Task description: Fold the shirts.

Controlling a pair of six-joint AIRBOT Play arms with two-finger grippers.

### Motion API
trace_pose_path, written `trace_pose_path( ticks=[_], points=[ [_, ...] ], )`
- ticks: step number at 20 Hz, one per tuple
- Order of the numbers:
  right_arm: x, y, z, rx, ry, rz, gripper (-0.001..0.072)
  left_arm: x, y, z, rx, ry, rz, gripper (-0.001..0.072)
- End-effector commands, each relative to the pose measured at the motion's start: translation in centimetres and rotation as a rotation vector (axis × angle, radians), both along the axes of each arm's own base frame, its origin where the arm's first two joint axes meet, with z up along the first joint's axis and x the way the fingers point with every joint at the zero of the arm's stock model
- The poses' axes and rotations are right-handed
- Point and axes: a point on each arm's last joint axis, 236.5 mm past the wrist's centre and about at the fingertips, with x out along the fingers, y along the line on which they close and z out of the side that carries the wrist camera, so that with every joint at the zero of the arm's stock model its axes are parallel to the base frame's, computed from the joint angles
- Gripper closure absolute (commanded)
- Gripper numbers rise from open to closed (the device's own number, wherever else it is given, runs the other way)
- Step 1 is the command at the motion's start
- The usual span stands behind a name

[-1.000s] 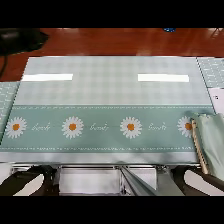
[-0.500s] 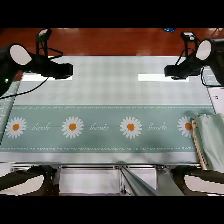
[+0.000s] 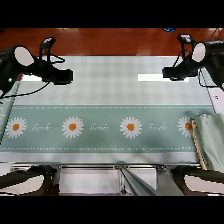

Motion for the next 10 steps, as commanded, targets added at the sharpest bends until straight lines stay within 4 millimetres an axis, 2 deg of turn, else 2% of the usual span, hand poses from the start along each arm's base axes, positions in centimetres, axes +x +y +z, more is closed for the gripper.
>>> trace_pose_path(
  ticks=[1, 10],
  points=[
    [0.02, 0.03, 0.02, -0.001, -0.001, 0.001, 0.0689, -0.11, 0.04, -0.40, 0.002, 0.014, -0.001, 0.0686],
    [0.03, 0.03, 0.01, -0.001, -0.001, 0.001, 0.0689, -0.09, 0.04, -0.63, 0.003, 0.019, -0.001, 0.0686]
  ],
)
